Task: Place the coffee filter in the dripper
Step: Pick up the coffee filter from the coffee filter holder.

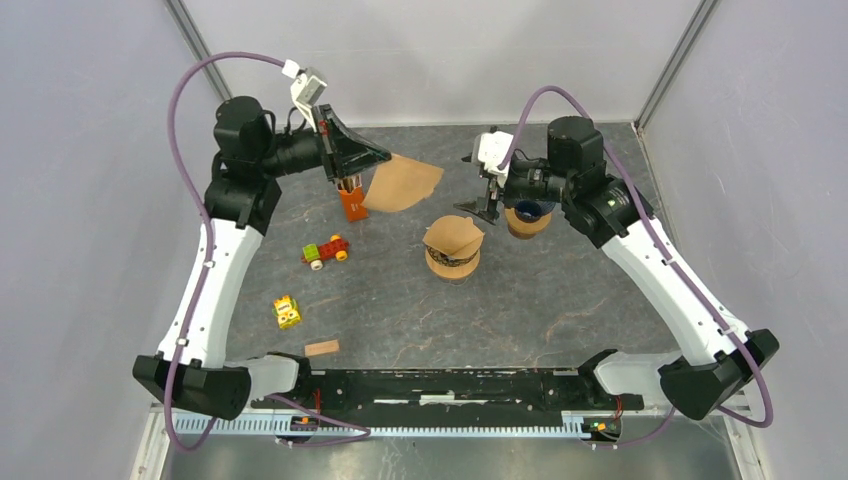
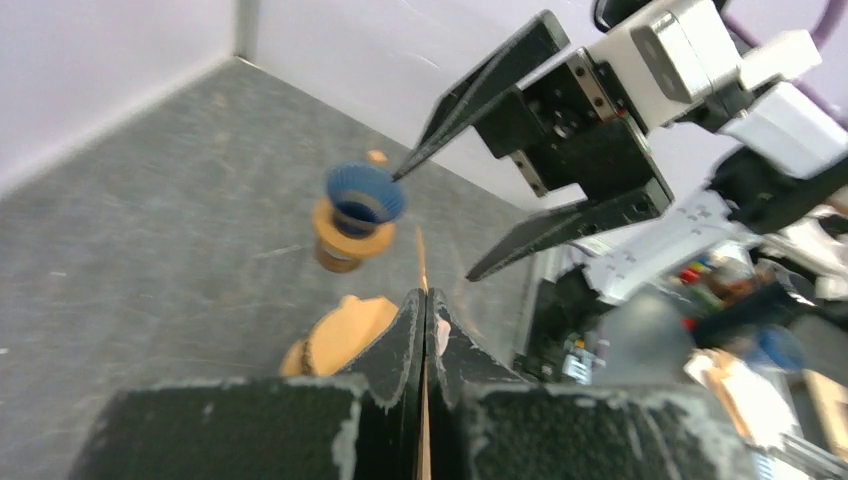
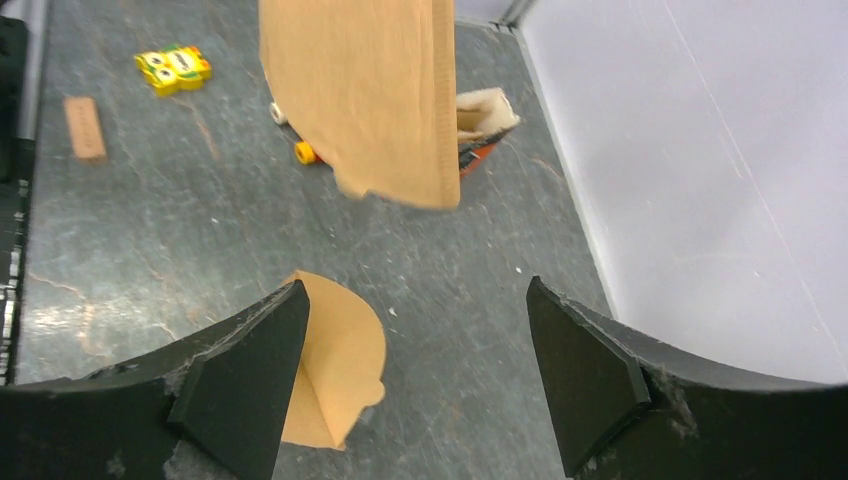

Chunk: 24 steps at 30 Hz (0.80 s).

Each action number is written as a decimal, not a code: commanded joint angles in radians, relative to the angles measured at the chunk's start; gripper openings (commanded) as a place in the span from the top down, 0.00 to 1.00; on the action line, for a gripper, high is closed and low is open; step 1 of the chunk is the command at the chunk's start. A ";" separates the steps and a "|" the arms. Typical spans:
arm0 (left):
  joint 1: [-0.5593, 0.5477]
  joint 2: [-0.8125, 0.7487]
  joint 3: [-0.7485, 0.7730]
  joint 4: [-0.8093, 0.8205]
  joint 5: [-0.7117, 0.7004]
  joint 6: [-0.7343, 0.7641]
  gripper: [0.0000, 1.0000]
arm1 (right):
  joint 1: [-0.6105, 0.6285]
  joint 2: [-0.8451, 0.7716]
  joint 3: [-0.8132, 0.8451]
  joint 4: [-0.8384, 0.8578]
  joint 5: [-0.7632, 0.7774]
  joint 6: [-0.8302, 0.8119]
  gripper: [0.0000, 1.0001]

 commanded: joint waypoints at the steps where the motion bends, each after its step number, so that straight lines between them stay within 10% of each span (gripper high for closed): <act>1: -0.015 -0.014 -0.110 0.305 0.197 -0.266 0.98 | 0.000 -0.010 -0.014 0.048 -0.146 0.062 0.13; 14: -0.087 -0.030 -0.242 0.476 0.264 -0.345 0.98 | 0.000 0.031 -0.097 0.154 -0.364 0.219 0.26; 24: -0.184 -0.034 -0.144 -0.090 -0.102 0.140 0.98 | 0.000 0.030 -0.146 0.276 -0.403 0.357 1.00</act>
